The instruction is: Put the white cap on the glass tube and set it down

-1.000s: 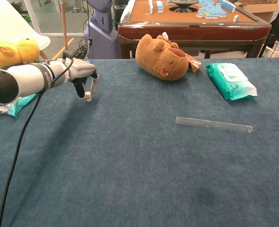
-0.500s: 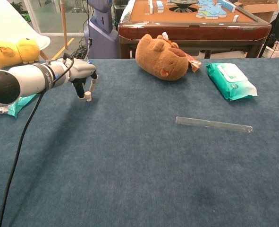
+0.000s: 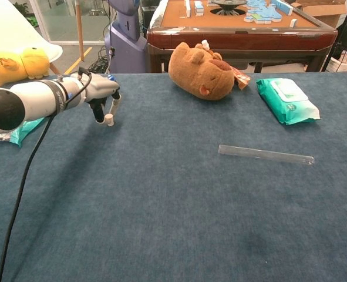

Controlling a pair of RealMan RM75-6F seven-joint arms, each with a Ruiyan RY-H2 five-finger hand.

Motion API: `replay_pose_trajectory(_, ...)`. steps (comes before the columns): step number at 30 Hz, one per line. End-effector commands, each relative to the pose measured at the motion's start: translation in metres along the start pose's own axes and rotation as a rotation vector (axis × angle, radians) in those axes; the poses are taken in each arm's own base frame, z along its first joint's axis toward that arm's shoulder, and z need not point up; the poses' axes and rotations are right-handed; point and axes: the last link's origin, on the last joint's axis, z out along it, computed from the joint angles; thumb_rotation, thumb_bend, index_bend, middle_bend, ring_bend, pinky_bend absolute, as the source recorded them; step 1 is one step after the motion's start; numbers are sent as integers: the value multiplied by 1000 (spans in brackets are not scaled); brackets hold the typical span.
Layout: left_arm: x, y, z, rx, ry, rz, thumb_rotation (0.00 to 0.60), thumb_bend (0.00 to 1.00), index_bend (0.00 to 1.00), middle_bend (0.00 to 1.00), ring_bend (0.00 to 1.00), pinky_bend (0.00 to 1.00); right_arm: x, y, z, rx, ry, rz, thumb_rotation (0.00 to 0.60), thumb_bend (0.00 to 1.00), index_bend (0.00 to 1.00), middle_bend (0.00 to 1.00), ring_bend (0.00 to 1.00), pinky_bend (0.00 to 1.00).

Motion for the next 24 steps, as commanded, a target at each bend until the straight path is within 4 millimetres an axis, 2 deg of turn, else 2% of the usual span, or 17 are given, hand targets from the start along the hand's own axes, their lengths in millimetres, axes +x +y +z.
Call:
replay_pose_trajectory(1, 0, 0, 0, 0, 1, 1, 600, 284, 497, 1000, 1000, 1000, 0, 0, 0, 0, 0, 0, 600, 167, 259, 421, 296, 297)
replay_pose_trajectory(16, 6, -4, 0, 8, 27, -58, 600, 285, 528, 1000, 1000, 1000, 2, 0, 0, 0, 4, -5, 600, 166, 259, 421, 296, 297)
replay_pose_trajectory(20, 14, -10, -8, -5, 43, -174, 600, 285, 528, 1000, 1000, 1000, 3, -5, 4, 17, -6, -30, 600, 167, 259, 421, 296, 297)
replay_pose_trajectory(24, 22, -18, -26, -40, 66, -223, 600, 285, 527, 1000, 1000, 1000, 3, -12, 12, 35, -22, -55, 600, 182, 259, 432, 321, 297)
